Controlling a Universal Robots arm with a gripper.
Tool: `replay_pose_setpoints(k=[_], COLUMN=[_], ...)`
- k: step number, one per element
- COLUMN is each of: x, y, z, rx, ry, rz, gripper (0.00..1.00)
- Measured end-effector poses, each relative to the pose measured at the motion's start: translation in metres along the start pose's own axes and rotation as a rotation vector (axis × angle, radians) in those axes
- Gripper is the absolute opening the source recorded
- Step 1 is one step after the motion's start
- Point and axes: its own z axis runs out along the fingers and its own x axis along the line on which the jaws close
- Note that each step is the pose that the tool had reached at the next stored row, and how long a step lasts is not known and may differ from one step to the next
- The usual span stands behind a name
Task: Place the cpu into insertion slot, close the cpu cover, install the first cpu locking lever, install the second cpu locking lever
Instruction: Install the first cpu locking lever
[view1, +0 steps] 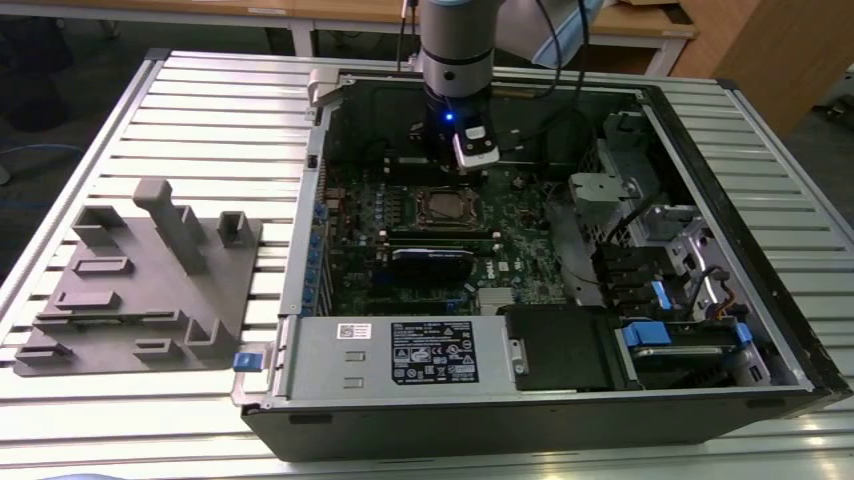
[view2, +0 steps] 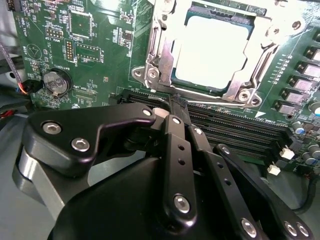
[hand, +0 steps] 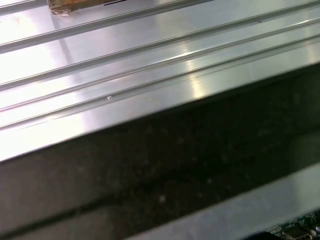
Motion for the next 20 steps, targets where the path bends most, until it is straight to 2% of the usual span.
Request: replay_pose_setpoints(k=[3, 10, 20], x=[0.0002, 0.0008, 0.0016], y=[-0.0001, 0.0012, 0.0034], z=[0.0000, 0.0008, 0.0015], rx=[0.0001, 0.0033, 0.0051], ry=[-0.0005, -0.0056, -0.0077], rz=[0.001, 0.037, 0.044], gripper=[0.11, 0.11, 0.11])
